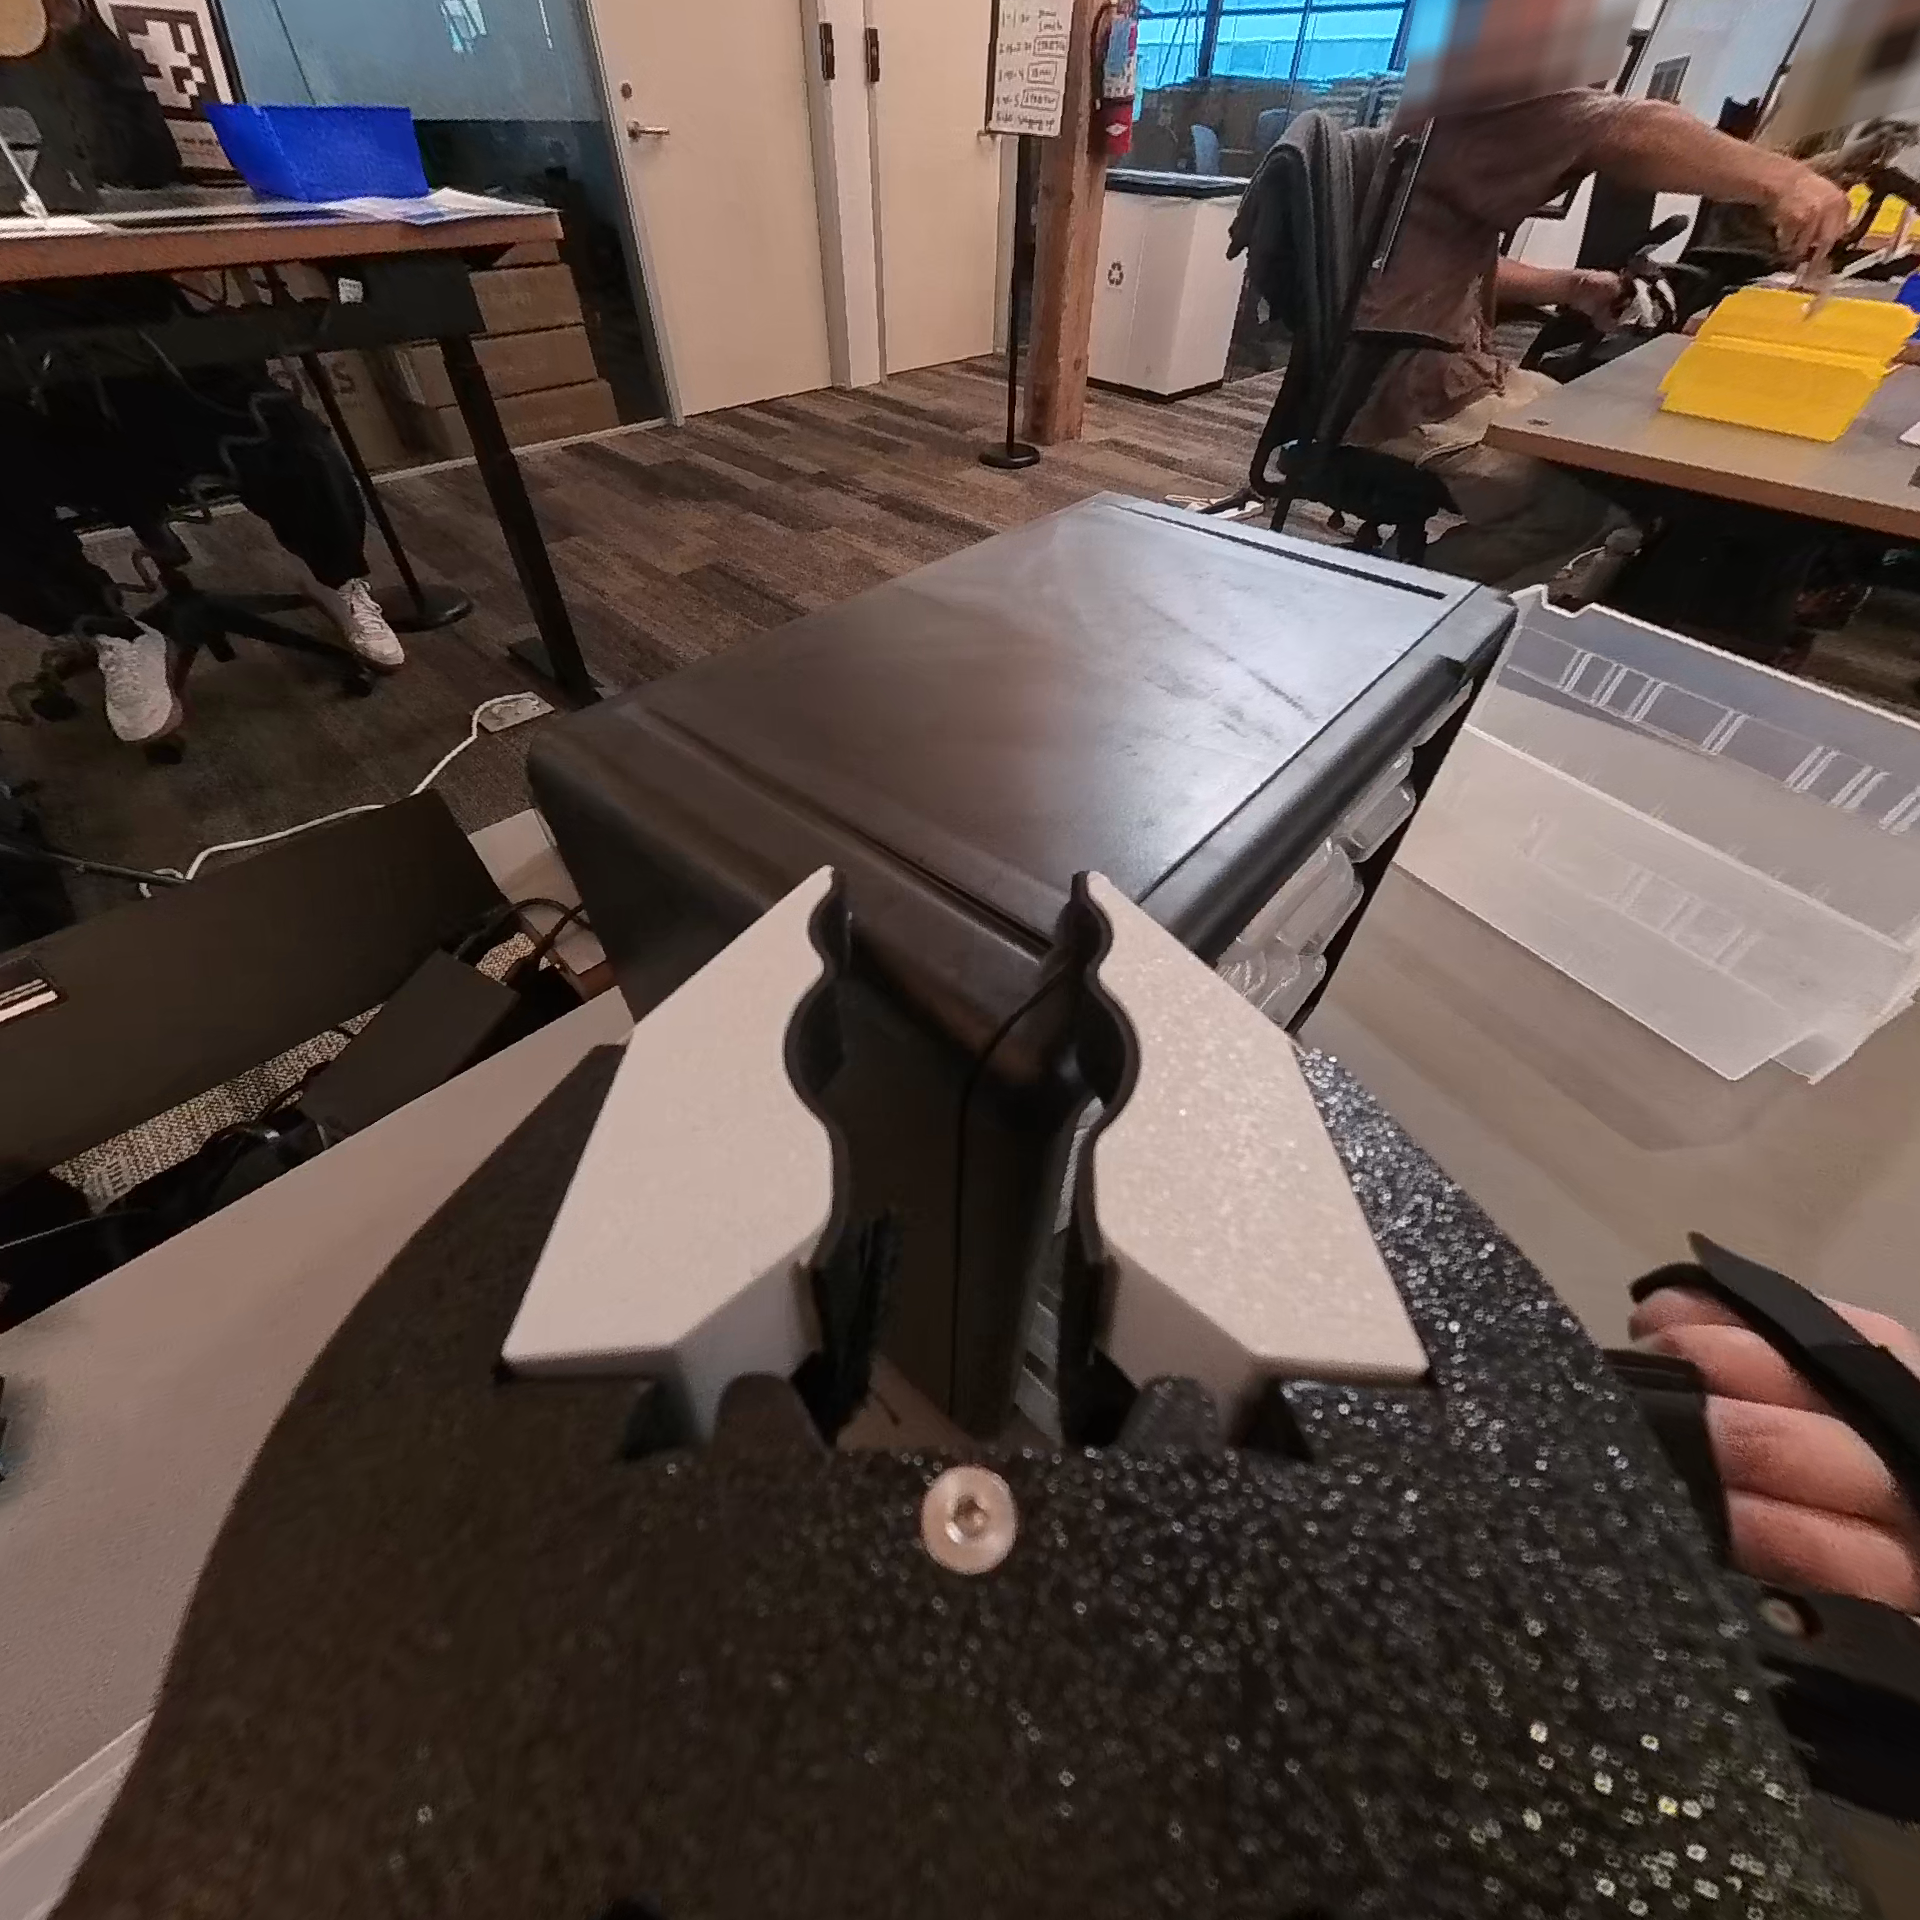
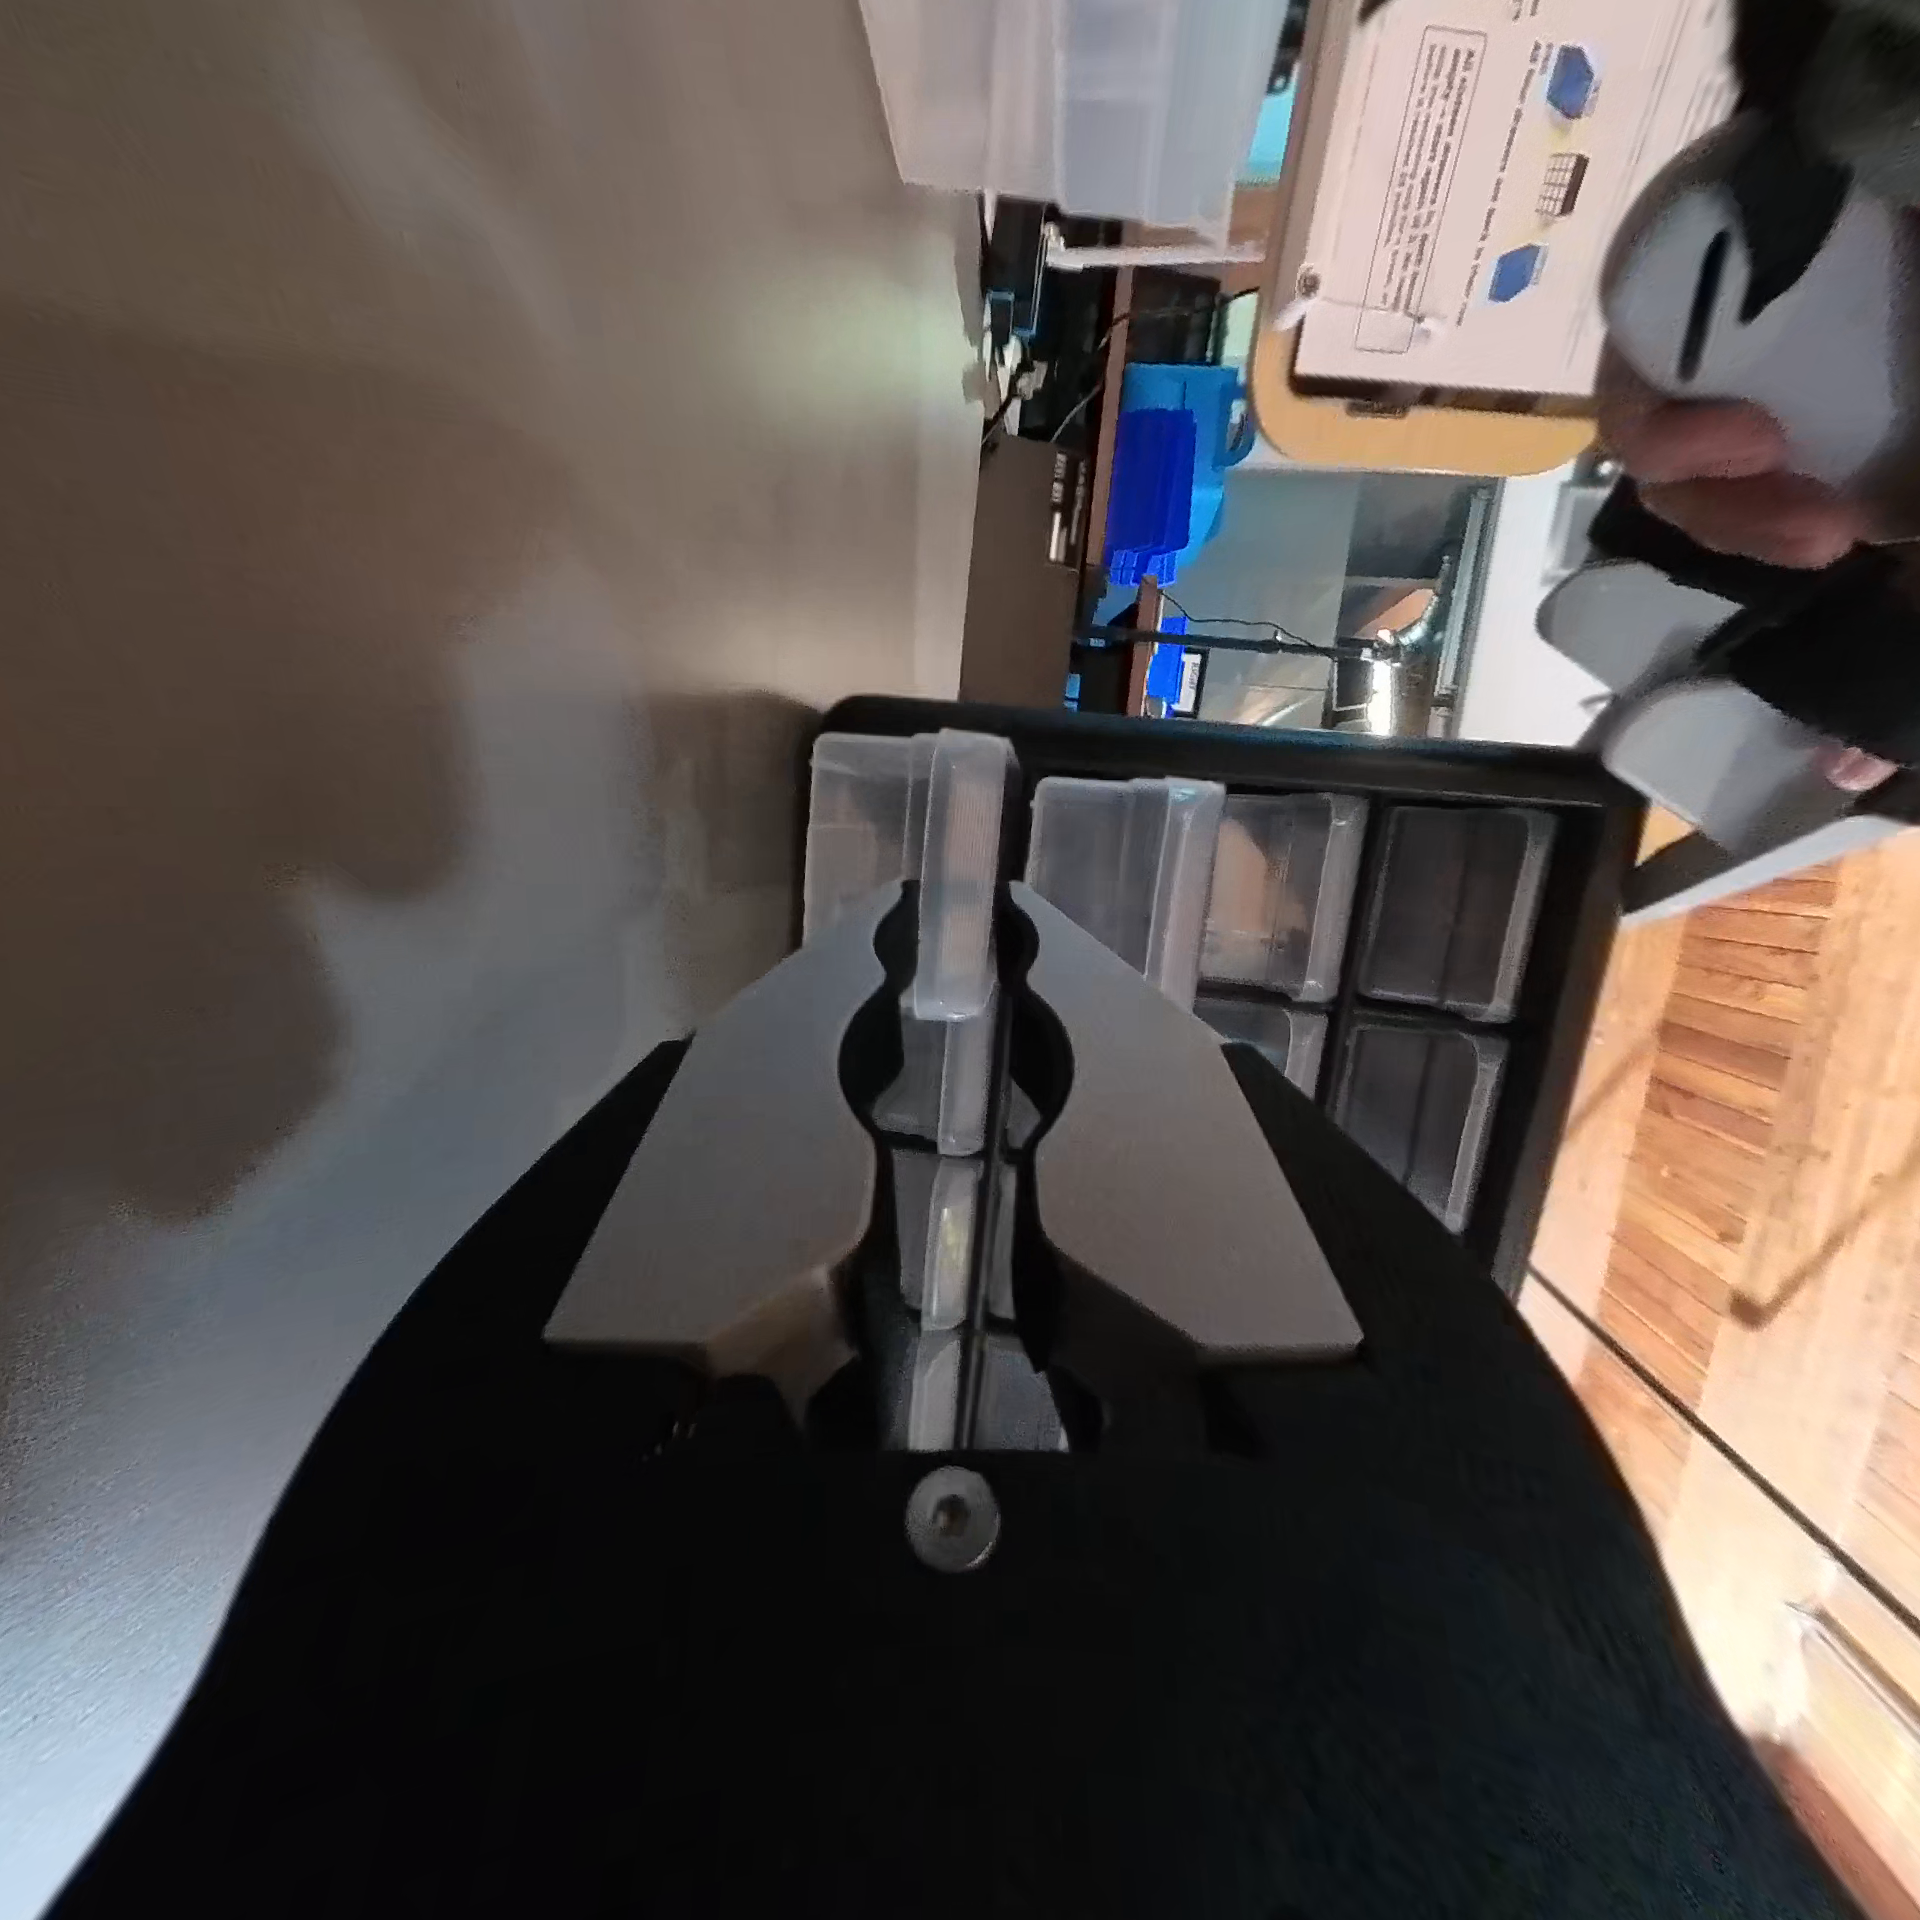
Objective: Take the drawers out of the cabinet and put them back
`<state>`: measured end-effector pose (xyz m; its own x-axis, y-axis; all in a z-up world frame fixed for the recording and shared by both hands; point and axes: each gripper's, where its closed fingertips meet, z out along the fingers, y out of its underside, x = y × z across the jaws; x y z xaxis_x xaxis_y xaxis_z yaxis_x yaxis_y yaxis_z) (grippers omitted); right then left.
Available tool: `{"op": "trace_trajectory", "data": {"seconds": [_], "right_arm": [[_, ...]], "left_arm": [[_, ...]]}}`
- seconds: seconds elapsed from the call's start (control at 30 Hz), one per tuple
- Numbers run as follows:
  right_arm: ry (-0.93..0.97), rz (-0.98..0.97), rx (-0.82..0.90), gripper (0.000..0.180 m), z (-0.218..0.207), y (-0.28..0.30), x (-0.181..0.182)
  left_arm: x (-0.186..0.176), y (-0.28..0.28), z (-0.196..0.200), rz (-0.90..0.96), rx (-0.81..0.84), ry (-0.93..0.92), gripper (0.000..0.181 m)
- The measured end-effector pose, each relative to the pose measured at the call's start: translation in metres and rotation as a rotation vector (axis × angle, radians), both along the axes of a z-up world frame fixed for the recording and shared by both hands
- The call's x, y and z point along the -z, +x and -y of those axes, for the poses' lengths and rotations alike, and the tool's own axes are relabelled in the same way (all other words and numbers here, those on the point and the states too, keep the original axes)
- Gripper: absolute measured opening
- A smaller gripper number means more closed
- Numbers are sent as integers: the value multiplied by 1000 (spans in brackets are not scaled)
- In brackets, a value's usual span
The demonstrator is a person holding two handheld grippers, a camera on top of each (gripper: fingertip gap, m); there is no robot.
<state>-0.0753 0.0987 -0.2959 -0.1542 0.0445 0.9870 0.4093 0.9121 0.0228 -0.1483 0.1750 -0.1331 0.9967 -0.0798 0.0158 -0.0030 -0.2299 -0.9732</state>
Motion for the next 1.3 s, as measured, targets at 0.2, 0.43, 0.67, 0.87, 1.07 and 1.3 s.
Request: {"op": "trace_trajectory", "data": {"seconds": [0.2, 0.43, 0.67, 0.87, 1.07, 1.3], "right_arm": [[11, -46, 25, 33, -26, -14, -7], [29, 11, -61, 5, -9, -12, 8], [57, -49, -35, 17, -23, -22, -1], [-14, -86, -154, 29, 5, -9, -8], [-137, -150, -135, 41, 2, -2, -25], [-344, 155, -87, 0, 2, -8, 23]], "left_arm": [[0, 0, 0, 4, 8, 4, 40], [0, -1, -1, 6, 12, 9, 40], [0, 0, -2, 8, 14, 13, 39], [0, -1, -2, 8, 16, 14, 39], [0, 0, -2, 8, 16, 14, 39], [0, 0, -2, 8, 17, 15, 39]]}}
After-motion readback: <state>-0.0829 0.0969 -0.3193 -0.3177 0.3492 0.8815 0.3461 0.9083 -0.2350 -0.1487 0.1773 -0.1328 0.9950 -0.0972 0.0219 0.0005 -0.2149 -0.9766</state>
